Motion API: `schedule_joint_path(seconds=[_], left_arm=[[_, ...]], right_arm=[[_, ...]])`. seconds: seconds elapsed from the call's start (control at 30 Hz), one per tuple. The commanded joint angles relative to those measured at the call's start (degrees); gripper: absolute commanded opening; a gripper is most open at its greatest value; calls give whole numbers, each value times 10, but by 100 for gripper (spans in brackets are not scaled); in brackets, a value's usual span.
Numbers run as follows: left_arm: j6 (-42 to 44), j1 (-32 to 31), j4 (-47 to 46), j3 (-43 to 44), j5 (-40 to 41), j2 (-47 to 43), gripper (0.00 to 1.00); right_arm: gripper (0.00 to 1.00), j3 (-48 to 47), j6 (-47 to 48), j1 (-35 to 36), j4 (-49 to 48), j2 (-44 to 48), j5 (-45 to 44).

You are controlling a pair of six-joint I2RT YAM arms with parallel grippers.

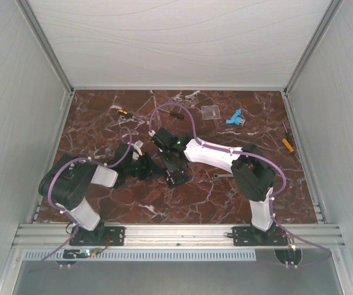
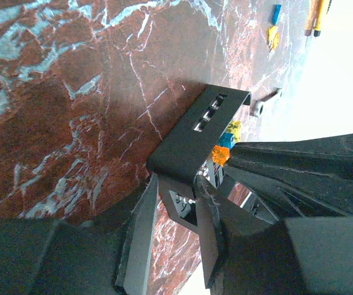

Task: Snap on the fuse box
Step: Install the fuse at the fuse box base.

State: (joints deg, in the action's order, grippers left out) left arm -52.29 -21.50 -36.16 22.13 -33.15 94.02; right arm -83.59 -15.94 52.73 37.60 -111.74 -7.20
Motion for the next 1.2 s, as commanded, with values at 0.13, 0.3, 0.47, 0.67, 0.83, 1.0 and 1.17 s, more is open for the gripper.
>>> schedule_joint_path(seconds=[0.13,0.3,0.47,0.67,0.83,1.0,1.17], left_arm=[[3,-3,-24,-1,1,-2,31],[2,-3,-23,0,1,-4,31],[2,-4,-22,-2,1,-7,31],[3,-3,-20,-2,1,-9,31],[2,-4,-21,-2,1,-9,31],[2,-4,-21,-2,1,-10,31],[1,-4,-20,-2,1,-10,31]], right_arm=[[14,13,-11,-2,-35,44,11],[15,13,-13,-3,-37,35,10],[15,17,-16,-2,-44,20,10],[14,19,-16,-2,-40,13,0],[14,18,-16,-2,-34,7,-2],[13,16,-16,-2,-30,2,2],[13,13,-16,-2,-24,-3,1]])
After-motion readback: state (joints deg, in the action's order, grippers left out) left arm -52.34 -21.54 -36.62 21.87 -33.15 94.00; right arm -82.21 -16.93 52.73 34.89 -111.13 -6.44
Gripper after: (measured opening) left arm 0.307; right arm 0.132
